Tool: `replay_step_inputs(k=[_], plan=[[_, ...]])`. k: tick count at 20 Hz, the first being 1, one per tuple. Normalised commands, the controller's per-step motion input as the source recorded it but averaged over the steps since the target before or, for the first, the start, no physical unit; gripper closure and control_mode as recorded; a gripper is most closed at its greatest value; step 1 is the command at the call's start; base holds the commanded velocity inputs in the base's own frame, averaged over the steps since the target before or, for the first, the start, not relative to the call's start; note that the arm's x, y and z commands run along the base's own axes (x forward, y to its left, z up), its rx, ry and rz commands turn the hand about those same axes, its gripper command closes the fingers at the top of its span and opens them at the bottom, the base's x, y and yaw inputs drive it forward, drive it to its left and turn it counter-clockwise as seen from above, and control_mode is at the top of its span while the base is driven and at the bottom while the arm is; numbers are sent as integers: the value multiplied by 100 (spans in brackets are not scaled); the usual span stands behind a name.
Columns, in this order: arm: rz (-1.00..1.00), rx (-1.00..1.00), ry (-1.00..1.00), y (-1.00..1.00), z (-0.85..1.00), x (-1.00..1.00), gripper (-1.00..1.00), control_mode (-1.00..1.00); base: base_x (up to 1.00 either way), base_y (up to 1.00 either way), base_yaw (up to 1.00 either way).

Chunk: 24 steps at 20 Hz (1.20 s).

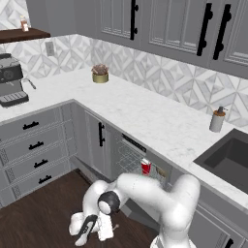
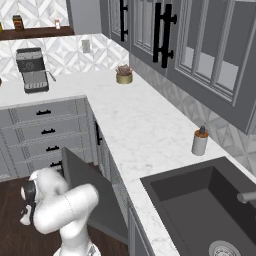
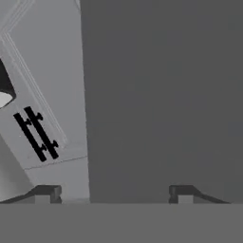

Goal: Pick up the cup and bowl from the counter, place them in the dishwasher, and close the dishwasher door.

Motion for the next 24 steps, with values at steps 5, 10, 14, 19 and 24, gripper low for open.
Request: replay_step_inputs(k=[5,10,14,19,24], plan=[[0,-2,26,-100,-3,100,-100,-100,0,0,0],[0,0,23,-100,36,100,-100,-100,0,0,0],[1,0,23,-100,29,100,-100,-100,0,0,0],[6,0,28,-100,7,100,-100,-100,0,0,0],[7,0,33,-100,0,100,-100,-100,0,0,0]])
